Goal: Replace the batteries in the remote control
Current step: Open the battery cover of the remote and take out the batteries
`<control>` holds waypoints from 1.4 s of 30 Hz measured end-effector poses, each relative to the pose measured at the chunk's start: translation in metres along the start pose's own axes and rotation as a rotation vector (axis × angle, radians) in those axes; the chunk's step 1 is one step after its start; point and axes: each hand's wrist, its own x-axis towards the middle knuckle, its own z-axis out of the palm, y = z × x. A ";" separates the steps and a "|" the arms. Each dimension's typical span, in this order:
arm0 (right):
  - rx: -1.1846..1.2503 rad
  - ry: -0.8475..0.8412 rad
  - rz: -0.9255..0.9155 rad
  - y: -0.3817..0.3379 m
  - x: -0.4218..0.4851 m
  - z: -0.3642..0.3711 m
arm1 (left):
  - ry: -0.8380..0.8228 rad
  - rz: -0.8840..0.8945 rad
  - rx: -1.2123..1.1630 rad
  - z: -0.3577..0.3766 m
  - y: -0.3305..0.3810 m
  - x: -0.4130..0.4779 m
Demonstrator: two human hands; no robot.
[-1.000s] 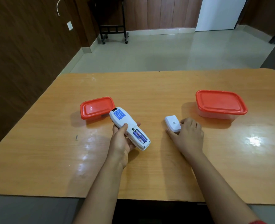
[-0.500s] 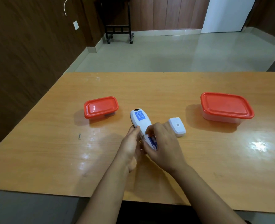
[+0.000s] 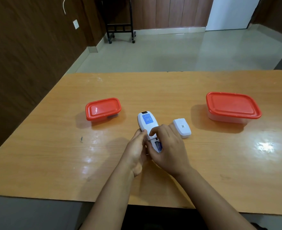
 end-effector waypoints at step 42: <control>0.113 -0.203 0.398 0.036 0.012 -0.027 | 0.186 0.056 -0.014 -0.021 0.011 0.007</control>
